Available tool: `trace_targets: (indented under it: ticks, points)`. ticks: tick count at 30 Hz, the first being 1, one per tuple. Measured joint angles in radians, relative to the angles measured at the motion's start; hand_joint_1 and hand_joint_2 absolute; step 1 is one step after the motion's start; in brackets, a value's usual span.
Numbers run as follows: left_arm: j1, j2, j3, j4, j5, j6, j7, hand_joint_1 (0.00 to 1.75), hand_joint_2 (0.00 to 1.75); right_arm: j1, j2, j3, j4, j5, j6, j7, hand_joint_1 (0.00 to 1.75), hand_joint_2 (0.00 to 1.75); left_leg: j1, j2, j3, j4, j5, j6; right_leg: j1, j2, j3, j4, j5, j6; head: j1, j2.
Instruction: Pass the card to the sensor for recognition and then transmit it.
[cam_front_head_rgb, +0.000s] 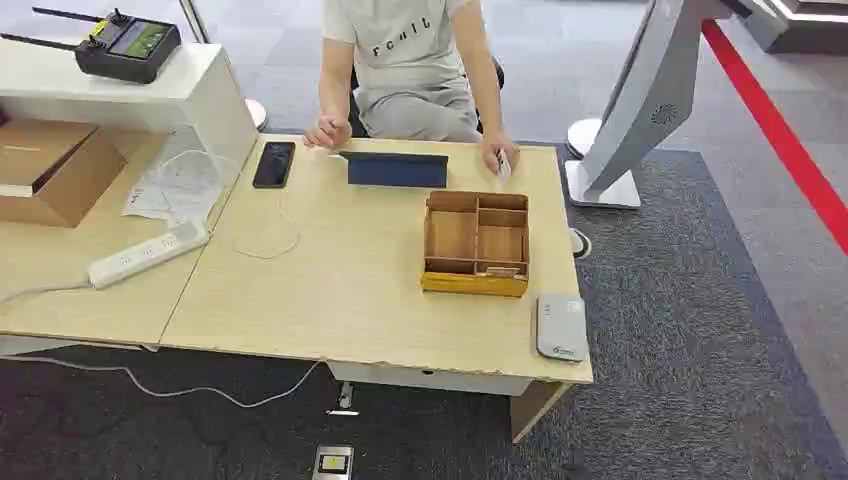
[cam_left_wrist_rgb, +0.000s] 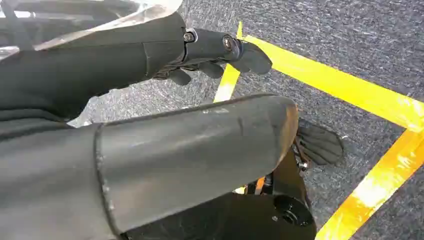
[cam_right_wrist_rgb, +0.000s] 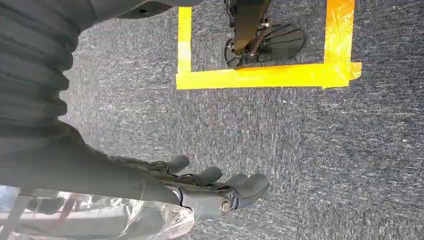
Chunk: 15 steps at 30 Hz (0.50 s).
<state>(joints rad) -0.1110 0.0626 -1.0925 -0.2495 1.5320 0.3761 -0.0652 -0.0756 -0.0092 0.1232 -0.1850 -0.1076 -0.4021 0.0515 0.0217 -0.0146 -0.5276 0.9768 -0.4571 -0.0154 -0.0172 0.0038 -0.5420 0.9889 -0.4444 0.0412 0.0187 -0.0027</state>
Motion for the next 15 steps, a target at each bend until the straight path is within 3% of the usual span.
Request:
trace_targets:
  ticks: [15]
  points:
    - [0.0,0.0,0.0,0.002,0.0,-0.018,-0.011,0.0,0.0,0.0,0.0,0.008,0.0,-0.01,-0.004,0.01,0.0,1.75,0.0,0.0,0.0,0.0,0.0,0.0,0.0,0.0,0.0,0.0,0.0,0.0,0.0,0.0]
